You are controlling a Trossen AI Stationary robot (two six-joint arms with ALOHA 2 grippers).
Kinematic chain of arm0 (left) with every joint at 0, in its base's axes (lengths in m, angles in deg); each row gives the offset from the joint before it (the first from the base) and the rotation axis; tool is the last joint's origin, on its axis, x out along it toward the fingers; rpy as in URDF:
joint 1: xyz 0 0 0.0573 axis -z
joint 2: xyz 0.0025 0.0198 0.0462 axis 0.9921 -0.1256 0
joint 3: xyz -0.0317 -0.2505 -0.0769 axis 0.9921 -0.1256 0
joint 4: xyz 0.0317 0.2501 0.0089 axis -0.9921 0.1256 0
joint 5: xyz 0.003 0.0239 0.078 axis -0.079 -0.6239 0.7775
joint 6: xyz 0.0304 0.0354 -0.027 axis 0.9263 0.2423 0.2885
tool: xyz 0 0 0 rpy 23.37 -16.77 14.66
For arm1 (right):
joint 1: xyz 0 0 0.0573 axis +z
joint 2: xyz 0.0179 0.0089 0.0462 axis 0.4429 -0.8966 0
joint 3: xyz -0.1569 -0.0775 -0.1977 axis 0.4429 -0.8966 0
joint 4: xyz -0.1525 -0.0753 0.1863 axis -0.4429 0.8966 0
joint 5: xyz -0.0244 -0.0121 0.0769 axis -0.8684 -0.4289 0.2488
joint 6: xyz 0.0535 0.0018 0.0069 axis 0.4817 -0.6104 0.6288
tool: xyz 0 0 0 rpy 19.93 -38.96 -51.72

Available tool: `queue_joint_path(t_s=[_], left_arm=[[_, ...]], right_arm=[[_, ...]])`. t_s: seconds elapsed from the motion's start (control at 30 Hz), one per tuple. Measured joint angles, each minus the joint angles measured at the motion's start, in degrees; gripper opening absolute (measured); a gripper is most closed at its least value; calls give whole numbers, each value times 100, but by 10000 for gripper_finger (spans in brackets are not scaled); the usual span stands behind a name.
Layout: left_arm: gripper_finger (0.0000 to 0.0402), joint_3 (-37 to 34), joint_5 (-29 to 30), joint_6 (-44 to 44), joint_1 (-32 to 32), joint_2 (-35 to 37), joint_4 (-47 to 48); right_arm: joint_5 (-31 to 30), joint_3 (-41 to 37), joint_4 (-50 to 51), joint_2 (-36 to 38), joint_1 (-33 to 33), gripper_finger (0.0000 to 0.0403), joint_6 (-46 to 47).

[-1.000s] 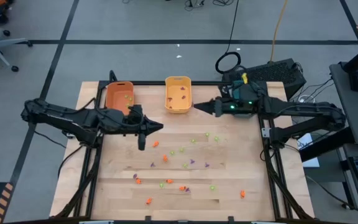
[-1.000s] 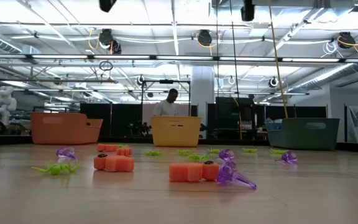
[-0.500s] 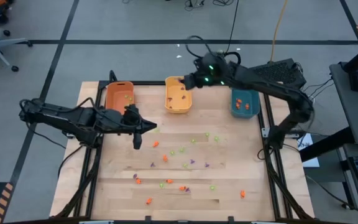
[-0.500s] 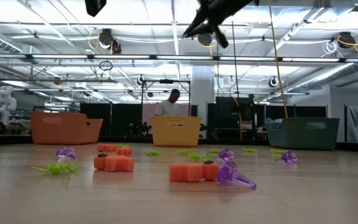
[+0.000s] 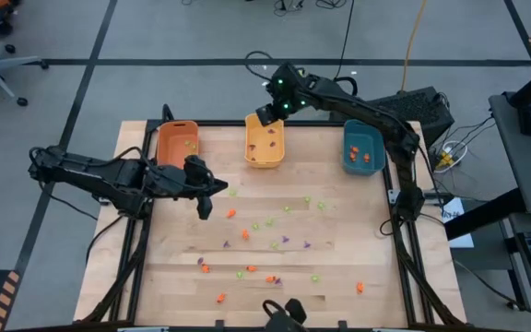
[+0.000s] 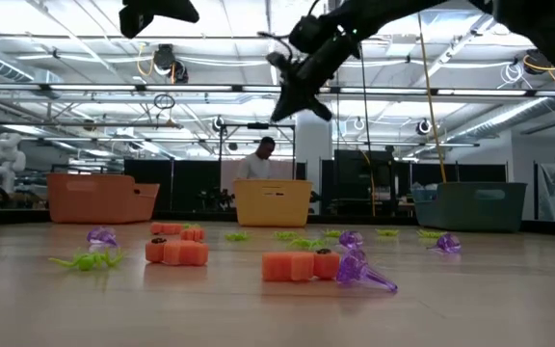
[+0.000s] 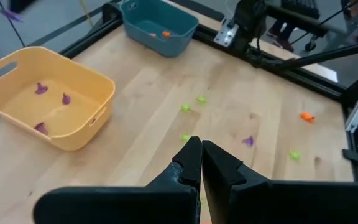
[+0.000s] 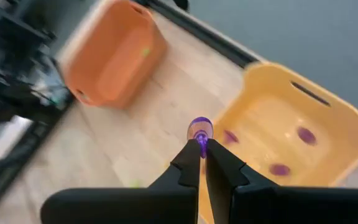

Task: Sort Halloween decoration
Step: Put the purple witch hat toy into the yellow bin

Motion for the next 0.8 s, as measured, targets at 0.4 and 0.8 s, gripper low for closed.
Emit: queue_joint_path(t_s=[0.4, 0.8], left_arm=[[13, 0, 274, 2, 0, 0, 102], [13, 0, 274, 2, 0, 0, 115]], right_arm=[[-388, 4, 780, -749, -27, 0, -656], [-1406, 4, 780, -887, -18, 14, -690]])
